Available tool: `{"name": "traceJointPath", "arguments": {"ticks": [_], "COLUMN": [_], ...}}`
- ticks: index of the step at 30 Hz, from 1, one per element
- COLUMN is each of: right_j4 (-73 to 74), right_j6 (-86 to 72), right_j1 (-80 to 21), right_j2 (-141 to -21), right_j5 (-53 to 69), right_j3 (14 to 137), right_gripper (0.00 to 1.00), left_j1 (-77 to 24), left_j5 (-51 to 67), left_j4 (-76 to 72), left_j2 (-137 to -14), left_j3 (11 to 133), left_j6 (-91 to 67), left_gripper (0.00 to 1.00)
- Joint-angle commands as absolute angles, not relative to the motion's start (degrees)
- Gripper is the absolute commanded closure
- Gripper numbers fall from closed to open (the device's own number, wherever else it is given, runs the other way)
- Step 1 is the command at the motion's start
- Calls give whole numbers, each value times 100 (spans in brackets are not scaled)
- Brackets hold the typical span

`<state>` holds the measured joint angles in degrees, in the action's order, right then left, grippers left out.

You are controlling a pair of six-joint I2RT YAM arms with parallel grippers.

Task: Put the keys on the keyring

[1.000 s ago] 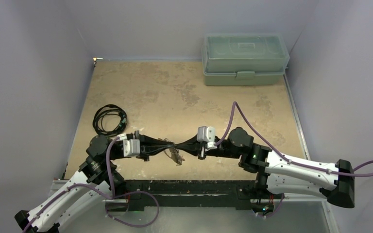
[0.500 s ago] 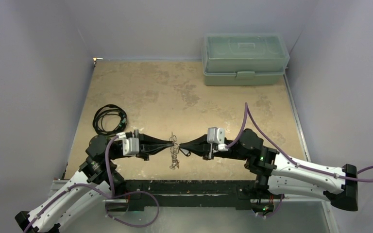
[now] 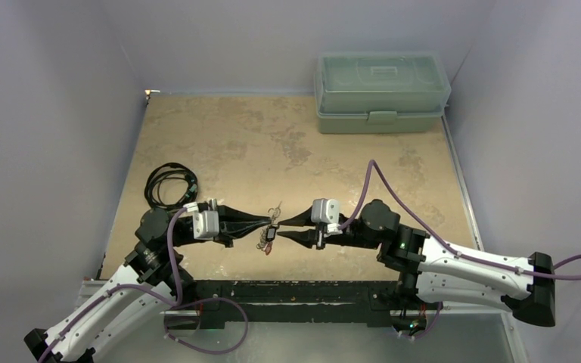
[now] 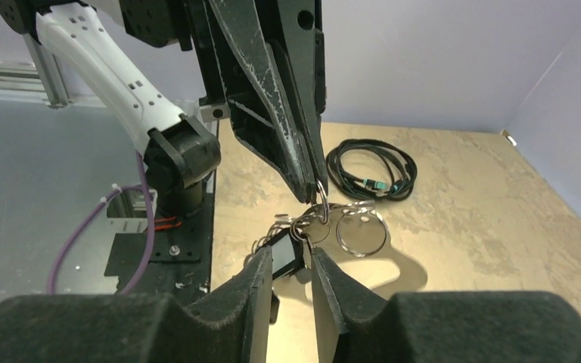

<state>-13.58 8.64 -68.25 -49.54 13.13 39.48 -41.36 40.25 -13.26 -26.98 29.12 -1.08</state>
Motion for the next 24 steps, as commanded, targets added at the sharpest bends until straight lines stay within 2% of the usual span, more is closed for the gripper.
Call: {"name": "traceJointPath", "arguments": {"ticks": [1,12,24], "right_j4": [-1404,-1687,-1969], "right_j6": [895,890,845], "right_j1": [-6838,-6838,-6838], "right_j2": [-5011,-5071,-5117], "right_j5": [1392,1393,1262], "right_j3": [4214,4274,4189], "right_gripper": [71,65,65], "left_j1": [-4092,-4070,-4062], "left_j5": [4029,4043,4052], "left_j4": [-1723,-1718,-1705], "left_j2": [-2681,-2663,-2647], "left_j3": [2908,2901,2905], "left_j6": [-189,-192,-199], "left_gripper": [100,100,100]}}
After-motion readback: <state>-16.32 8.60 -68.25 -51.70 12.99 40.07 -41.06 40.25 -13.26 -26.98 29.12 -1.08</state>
